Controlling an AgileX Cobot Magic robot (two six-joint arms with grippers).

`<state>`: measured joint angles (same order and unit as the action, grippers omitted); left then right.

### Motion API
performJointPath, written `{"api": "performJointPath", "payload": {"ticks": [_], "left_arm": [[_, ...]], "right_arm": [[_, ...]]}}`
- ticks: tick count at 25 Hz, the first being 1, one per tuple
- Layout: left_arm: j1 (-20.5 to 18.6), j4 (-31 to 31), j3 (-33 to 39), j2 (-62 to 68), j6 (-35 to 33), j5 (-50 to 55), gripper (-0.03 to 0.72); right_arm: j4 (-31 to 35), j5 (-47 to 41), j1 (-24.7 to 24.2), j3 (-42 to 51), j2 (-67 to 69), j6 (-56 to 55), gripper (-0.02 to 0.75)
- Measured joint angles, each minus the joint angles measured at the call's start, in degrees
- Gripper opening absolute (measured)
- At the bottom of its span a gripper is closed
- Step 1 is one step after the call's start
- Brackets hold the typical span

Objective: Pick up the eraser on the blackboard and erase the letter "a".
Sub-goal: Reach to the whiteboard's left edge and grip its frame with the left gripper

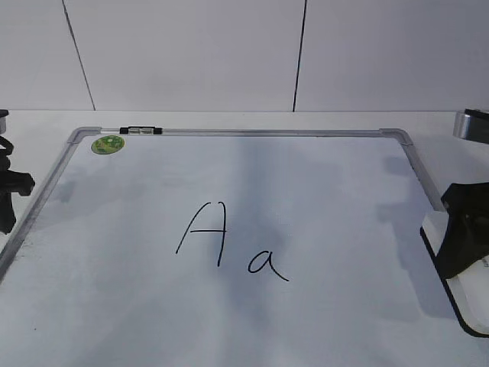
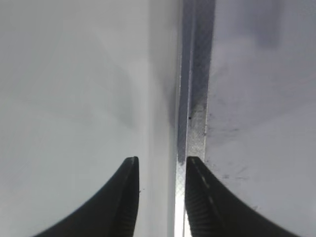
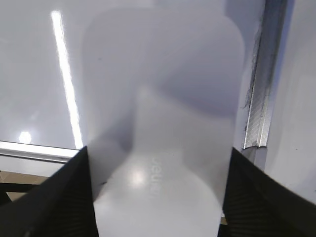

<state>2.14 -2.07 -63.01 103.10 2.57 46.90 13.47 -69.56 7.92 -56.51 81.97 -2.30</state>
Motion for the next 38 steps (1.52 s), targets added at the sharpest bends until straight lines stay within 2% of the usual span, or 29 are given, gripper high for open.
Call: {"api": "performJointPath", "payload": {"ticks": [38], "left_arm": [[0.0,-0.19,-0.63,3.32,0.12,-0.92,0.235]], "right_arm": [[0.0,0.0,0.0,0.0,-0.22,0.47,0.56]]}}
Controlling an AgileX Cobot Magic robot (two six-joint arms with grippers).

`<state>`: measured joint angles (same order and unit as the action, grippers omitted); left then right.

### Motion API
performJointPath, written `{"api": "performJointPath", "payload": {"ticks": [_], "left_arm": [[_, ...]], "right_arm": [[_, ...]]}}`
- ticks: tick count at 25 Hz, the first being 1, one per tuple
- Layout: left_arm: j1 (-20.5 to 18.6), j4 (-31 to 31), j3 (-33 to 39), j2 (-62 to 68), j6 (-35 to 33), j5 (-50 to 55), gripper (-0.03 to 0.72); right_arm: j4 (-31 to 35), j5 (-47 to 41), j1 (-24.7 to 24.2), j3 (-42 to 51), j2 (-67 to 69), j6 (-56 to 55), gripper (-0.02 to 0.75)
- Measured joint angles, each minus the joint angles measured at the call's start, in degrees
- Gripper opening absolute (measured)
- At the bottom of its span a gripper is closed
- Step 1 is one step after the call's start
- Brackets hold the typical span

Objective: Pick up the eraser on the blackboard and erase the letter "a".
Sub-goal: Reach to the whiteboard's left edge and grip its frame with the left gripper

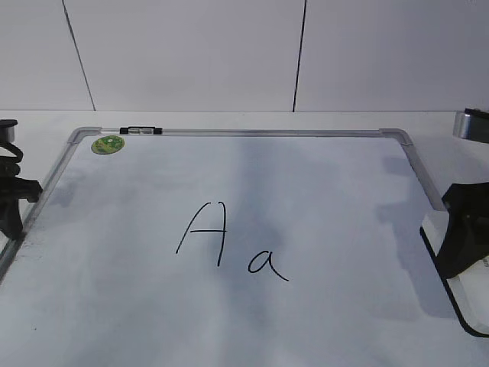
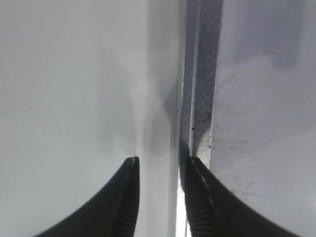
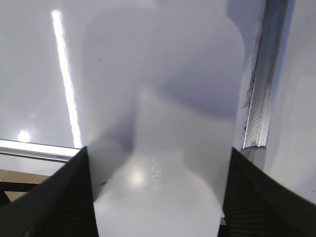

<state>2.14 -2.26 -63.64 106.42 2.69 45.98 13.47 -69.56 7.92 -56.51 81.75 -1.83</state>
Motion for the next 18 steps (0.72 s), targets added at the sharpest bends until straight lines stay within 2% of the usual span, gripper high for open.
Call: {"api": "performJointPath", "payload": {"ticks": [5,12,18], "left_arm": [[0.0,0.0,-0.12,0.02,0.0,0.23,0.226],[0.0,-1.46,-0.12,0.12,0.0,0.31,0.013],[0.0,-1.58,-0.12,0.12,0.0,0.35,-0.001]], "right_arm": [[0.0,0.0,0.0,0.0,0.0,0.0,0.56],[0.0,0.0,0.0,0.0,0.0,0.04,0.56],[0.0,0.0,0.0,0.0,0.0,0.04,0.56]]}}
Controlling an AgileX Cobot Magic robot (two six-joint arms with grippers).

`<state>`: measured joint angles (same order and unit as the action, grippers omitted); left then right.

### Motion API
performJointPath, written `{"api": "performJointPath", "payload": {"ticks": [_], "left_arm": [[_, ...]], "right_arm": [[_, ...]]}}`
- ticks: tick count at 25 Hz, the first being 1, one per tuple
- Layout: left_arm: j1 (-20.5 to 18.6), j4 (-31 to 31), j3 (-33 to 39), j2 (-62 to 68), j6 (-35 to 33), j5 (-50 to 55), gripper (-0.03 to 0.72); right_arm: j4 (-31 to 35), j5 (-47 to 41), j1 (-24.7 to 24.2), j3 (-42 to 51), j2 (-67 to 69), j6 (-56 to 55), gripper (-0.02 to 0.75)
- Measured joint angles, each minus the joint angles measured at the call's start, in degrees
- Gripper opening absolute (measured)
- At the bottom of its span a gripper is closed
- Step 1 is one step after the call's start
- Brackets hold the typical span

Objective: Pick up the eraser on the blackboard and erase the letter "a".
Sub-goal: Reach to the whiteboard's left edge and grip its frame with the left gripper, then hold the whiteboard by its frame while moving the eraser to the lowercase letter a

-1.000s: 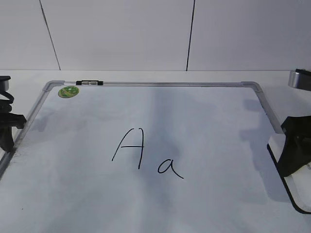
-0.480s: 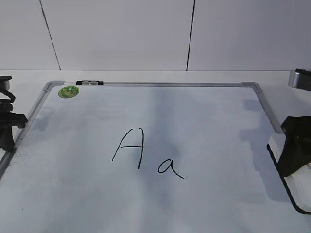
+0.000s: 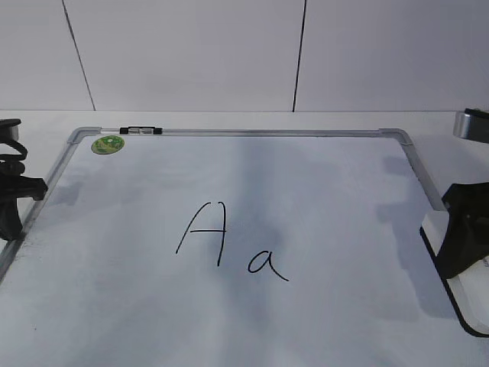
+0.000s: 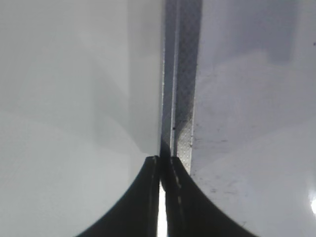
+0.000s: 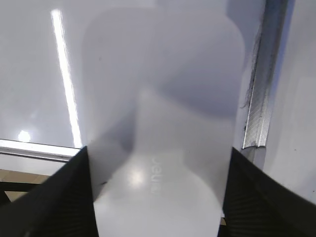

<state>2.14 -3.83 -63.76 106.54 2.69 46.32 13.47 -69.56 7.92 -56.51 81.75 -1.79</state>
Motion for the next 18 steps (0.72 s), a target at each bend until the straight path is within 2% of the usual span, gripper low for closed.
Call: {"api": "performJointPath", "payload": {"ticks": [18], "left_arm": [[0.0,-0.32,0.0,0.0,-1.24,0.0,0.045]], "right_arm": [[0.0,0.0,0.0,0.0,0.0,0.09,0.56]]}}
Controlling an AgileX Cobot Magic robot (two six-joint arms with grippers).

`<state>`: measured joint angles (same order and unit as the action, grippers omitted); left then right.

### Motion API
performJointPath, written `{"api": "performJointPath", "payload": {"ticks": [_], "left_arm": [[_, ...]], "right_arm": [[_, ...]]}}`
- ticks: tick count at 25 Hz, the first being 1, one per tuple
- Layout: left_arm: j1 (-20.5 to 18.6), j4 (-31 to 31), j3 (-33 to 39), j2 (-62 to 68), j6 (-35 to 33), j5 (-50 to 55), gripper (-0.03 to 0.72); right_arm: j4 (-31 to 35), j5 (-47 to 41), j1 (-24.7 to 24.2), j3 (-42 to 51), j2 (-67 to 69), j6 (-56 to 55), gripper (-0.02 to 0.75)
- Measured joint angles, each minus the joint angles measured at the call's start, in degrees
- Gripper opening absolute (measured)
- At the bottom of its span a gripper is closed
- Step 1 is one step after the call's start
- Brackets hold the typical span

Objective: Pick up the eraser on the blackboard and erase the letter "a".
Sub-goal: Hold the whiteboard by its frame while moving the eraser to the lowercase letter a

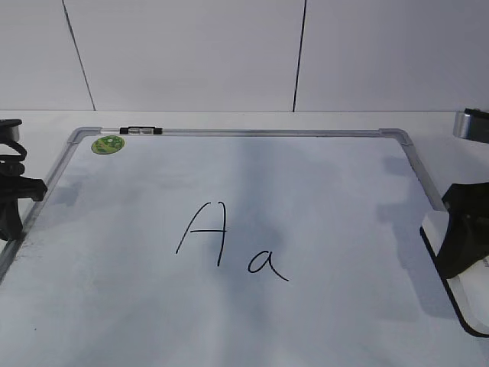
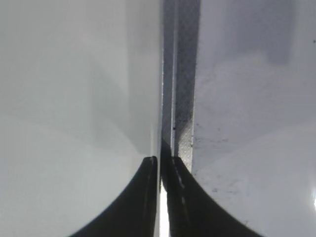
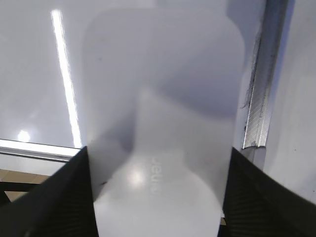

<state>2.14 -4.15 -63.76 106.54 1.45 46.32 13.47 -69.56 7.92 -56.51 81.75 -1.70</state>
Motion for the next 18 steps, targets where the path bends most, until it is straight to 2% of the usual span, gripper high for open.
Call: {"api": "performJointPath", "payload": {"ticks": [9,18], "left_arm": [[0.0,0.0,0.0,0.0,0.0,0.09,0.112],[0.0,0.0,0.0,0.0,-1.01,0.09,0.138]], "right_arm": [[0.0,0.0,0.0,0.0,0.0,0.0,0.56],[0.0,0.0,0.0,0.0,0.0,0.0,0.56]]}}
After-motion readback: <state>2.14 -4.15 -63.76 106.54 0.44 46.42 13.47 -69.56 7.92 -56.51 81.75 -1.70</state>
